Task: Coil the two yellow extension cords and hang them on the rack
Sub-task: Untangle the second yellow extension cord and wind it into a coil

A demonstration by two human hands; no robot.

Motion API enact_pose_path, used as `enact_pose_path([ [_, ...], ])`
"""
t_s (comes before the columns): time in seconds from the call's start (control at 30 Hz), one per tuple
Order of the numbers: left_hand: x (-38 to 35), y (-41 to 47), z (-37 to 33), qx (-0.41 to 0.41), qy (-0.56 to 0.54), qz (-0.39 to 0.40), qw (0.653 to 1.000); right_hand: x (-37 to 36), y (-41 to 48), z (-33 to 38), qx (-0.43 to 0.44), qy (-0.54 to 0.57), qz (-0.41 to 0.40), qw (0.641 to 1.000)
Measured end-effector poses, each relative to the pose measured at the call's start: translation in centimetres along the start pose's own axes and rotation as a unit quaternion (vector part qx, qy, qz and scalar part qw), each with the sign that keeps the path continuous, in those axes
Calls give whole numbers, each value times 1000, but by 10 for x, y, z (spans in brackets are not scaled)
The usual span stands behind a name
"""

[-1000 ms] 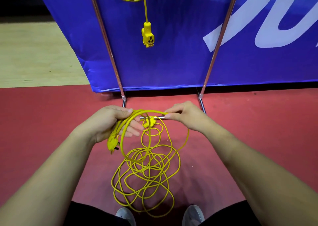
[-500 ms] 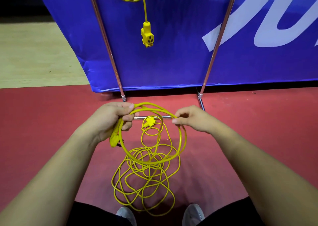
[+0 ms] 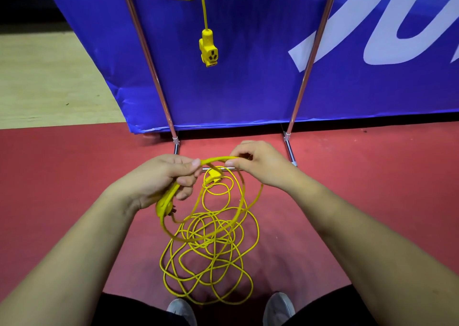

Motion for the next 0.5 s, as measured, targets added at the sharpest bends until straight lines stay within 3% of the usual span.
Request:
enact_pose_path([
  [0.1,4,-5,-7,-31,-46,-41,998,6,0,-27,-41,-30,2,999],
  [0.17,6,-6,-12,-77,-90,-57,991,7,-3,-55,-84,5,-10,996],
  [0.3,9,-4,-16,-131,-171,-46,975,-4,-13,-98,-148,37,-18,988],
  [0.5,8,-5,-24,-186,-201,-56,960,-35,-18,-128,-223,11,-7,975],
])
Point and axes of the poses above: each hand's wrist, its own y-axis towards the middle knuckle, its own x-axis out of the back of the hand, z = x × y, the point moved 1 cm from there along y, towards the middle knuckle, and after that the axes turned 4 degrees about -y, right-handed, at the moved point
